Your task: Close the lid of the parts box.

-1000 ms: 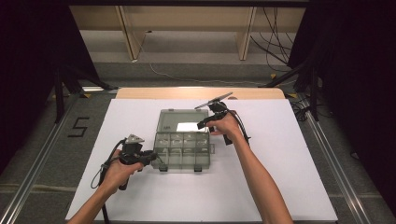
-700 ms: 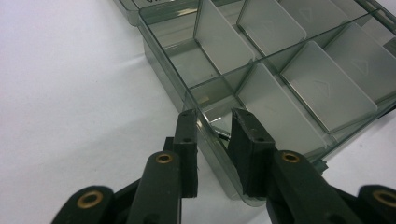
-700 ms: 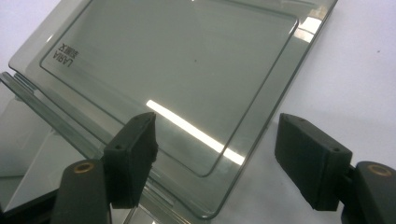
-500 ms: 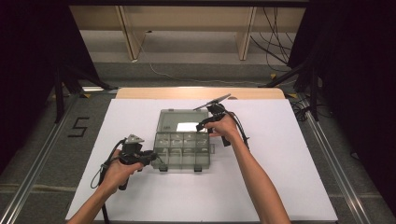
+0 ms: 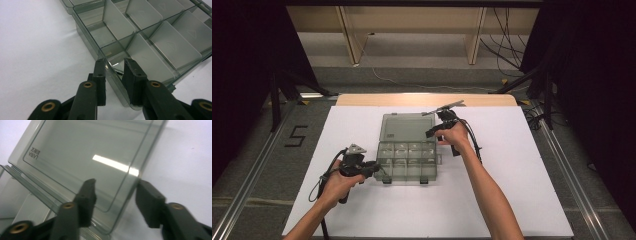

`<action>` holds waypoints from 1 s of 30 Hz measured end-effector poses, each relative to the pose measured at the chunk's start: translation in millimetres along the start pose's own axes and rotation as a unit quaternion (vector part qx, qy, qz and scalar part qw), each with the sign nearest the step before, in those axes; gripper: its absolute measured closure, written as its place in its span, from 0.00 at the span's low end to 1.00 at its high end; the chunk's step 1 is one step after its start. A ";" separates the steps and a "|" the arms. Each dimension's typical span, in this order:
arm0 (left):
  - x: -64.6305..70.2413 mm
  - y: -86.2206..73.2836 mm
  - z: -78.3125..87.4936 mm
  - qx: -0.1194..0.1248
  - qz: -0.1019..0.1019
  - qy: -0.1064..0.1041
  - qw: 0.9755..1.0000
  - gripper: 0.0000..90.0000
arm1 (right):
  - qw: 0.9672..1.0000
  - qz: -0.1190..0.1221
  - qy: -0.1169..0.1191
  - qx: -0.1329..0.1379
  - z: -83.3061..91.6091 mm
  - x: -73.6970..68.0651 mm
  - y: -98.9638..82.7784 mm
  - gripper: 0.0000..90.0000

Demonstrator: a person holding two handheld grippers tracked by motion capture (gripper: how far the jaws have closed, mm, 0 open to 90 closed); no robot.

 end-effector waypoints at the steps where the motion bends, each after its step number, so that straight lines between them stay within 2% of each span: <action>1: 0.1 0.0 -0.2 0.001 -0.001 0.002 1.000 0.80 | 1.000 0.000 -0.002 0.009 2.0 2.1 0.0 0.68; 3: -0.1 0.0 -0.1 0.001 -0.004 0.004 1.000 0.80 | 1.000 0.000 0.007 0.020 5.7 4.0 -0.2 0.74; 4: -0.2 0.0 0.0 0.001 -0.005 0.003 1.000 0.80 | 1.000 -0.013 0.011 0.023 8.9 3.1 -1.1 0.77; 5: -0.2 0.0 0.0 0.001 -0.005 0.004 1.000 0.80 | 0.999 -0.015 0.011 0.031 10.2 3.5 -1.2 0.79; 7: 0.1 0.0 -0.1 0.001 -0.004 0.004 1.000 0.80 | 0.999 -0.008 0.018 0.045 14.8 5.7 -1.5 0.88; 8: 0.0 0.1 0.1 0.000 -0.005 0.003 1.000 0.80 | 0.998 -0.010 0.024 0.049 17.0 5.6 -2.0 0.89; 9: 0.2 0.0 -0.2 0.002 -0.004 0.006 1.000 0.80 | 0.998 -0.003 0.021 0.051 19.2 6.7 -2.6 0.89; 11: -1.4 -0.5 1.6 -0.010 -0.017 0.003 1.000 0.80 | 0.998 0.003 0.023 0.060 20.7 5.6 -3.7 0.90; 12: 0.2 0.0 -0.1 0.002 -0.004 0.004 1.000 0.80 | 0.998 0.010 0.020 0.063 21.4 5.1 -4.2 0.90; 13: 0.2 0.0 -0.3 0.003 -0.004 0.006 1.000 0.80 | 0.998 -0.005 0.025 0.062 22.9 1.5 -5.8 0.90; 15: -0.2 0.0 0.0 0.001 -0.004 0.003 1.000 0.80 | 0.997 0.016 0.021 0.077 23.6 2.5 -6.0 0.90; 17: -0.3 -0.1 0.3 0.000 -0.003 0.000 1.000 0.80 | 0.996 0.032 0.016 0.076 26.4 1.9 -8.4 0.91; 20: -1.0 -0.1 -0.1 0.001 -0.001 -0.001 1.000 0.79 | 0.993 0.058 0.015 0.102 28.5 -1.4 -11.4 0.91; 21: -0.8 -0.2 -0.3 0.003 0.002 0.000 1.000 0.79 | 0.993 0.065 0.007 0.100 30.2 -1.8 -12.2 0.91; 23: -0.7 -0.3 -0.1 0.002 0.001 -0.001 1.000 0.79 | 0.990 0.081 0.006 0.111 31.9 -4.1 -14.4 0.91; 25: -0.6 -0.3 0.0 0.001 0.000 -0.001 1.000 0.79 | 0.990 0.083 0.000 0.117 33.6 -7.0 -16.6 0.91; 26: -0.6 -0.4 0.2 0.000 -0.001 -0.002 1.000 0.79 | 0.987 0.101 -0.003 0.124 34.3 -6.4 -17.0 0.91; 27: -0.6 -0.3 0.1 0.001 0.000 -0.002 1.000 0.79 | 0.985 0.109 0.002 0.135 33.7 -7.4 -17.5 0.91; 28: -0.6 -0.3 0.1 0.001 -0.001 -0.002 1.000 0.79 | 0.984 0.115 -0.006 0.134 34.9 -7.6 -18.8 0.91; 29: -0.7 -0.3 0.1 0.001 -0.001 -0.003 1.000 0.79 | 0.982 0.122 -0.001 0.145 34.0 -7.7 -19.0 0.91; 30: -0.5 -0.5 0.6 -0.001 -0.001 -0.005 1.000 0.79 | 0.981 0.123 -0.003 0.150 33.9 -8.4 -20.2 0.91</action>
Point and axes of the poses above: each handheld gripper's, and its own axes: z roughly backward along the jaws, y roughly out of its top, x roughly to its right, the point moved 4 cm from there along -z, roughly forward along the jaws, and after that the axes turned 1 degree about x, right-handed, at the moved point
